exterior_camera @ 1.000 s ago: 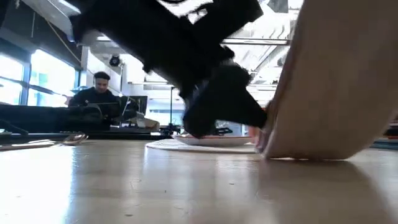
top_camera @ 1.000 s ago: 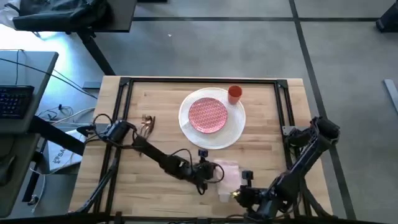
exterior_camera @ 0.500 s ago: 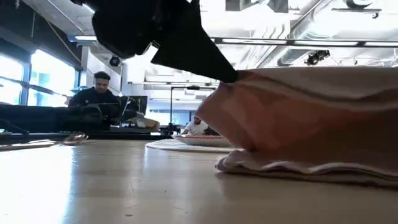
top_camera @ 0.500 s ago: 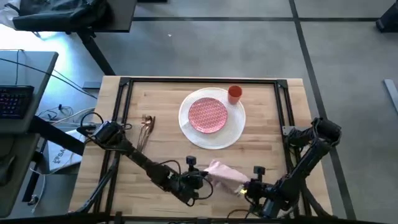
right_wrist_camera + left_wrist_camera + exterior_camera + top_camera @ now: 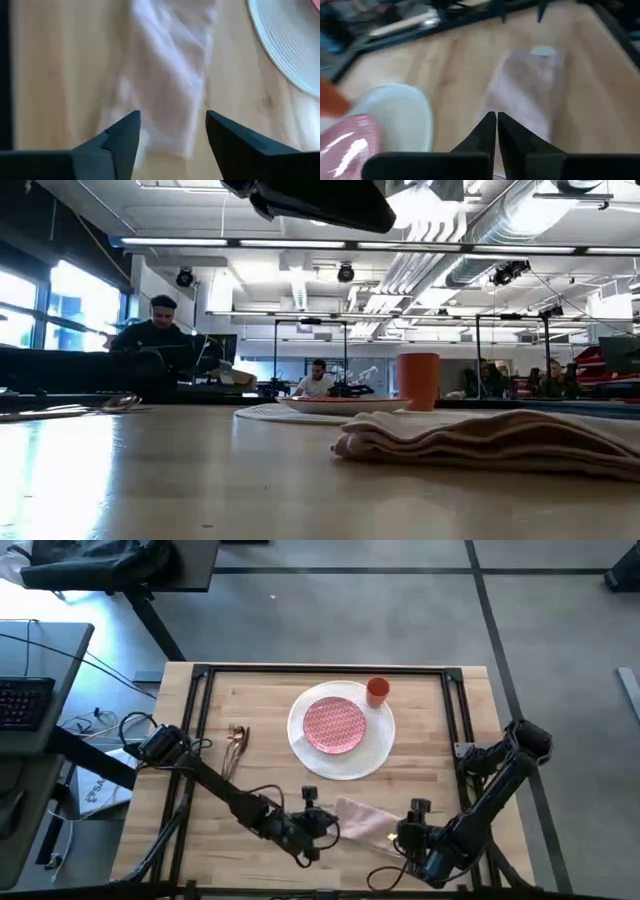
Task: Set table place
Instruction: Fold the napkin
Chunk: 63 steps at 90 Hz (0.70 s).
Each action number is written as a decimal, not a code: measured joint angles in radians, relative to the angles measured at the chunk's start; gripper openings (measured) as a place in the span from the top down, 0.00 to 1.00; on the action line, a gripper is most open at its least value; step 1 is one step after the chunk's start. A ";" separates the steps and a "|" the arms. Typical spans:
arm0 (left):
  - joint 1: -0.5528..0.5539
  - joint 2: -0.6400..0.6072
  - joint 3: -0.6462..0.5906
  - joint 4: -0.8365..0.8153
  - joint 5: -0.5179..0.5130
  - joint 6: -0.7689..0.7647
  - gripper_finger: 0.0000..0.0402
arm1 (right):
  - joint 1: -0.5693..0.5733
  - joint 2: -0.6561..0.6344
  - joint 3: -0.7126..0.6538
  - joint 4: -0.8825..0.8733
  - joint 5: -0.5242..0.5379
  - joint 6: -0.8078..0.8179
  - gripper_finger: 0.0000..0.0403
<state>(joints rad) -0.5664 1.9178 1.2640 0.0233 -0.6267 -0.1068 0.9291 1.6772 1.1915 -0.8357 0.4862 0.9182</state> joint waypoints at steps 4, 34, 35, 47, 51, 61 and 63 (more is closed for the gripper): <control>0.003 0.001 0.000 -0.004 0.019 -0.013 1.00 | -0.009 0.007 -0.013 0.093 0.004 -0.045 0.48; 0.004 0.013 0.000 -0.047 0.008 -0.038 1.00 | -0.149 0.157 -0.064 0.466 0.021 -0.261 0.58; 0.004 0.013 0.000 -0.049 0.008 -0.039 1.00 | -0.154 0.163 -0.064 0.472 0.015 -0.271 0.58; 0.003 0.012 0.000 -0.066 0.005 -0.061 1.00 | -0.200 0.230 -0.064 0.560 -0.034 -0.340 0.64; 0.003 0.012 0.000 -0.080 0.005 -0.075 1.00 | -0.211 0.248 -0.064 0.562 -0.035 -0.343 0.67; 0.000 0.013 0.000 -0.084 0.004 -0.083 1.00 | -0.236 0.268 -0.064 0.564 -0.047 -0.343 0.74; 0.000 0.013 0.000 -0.083 0.003 -0.084 1.00 | -0.241 0.270 -0.064 0.564 -0.054 -0.345 0.76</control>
<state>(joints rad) -0.5659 1.9305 1.2640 -0.0599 -0.6233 -0.1908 0.6880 1.9472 1.1274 -0.2718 0.4327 0.5732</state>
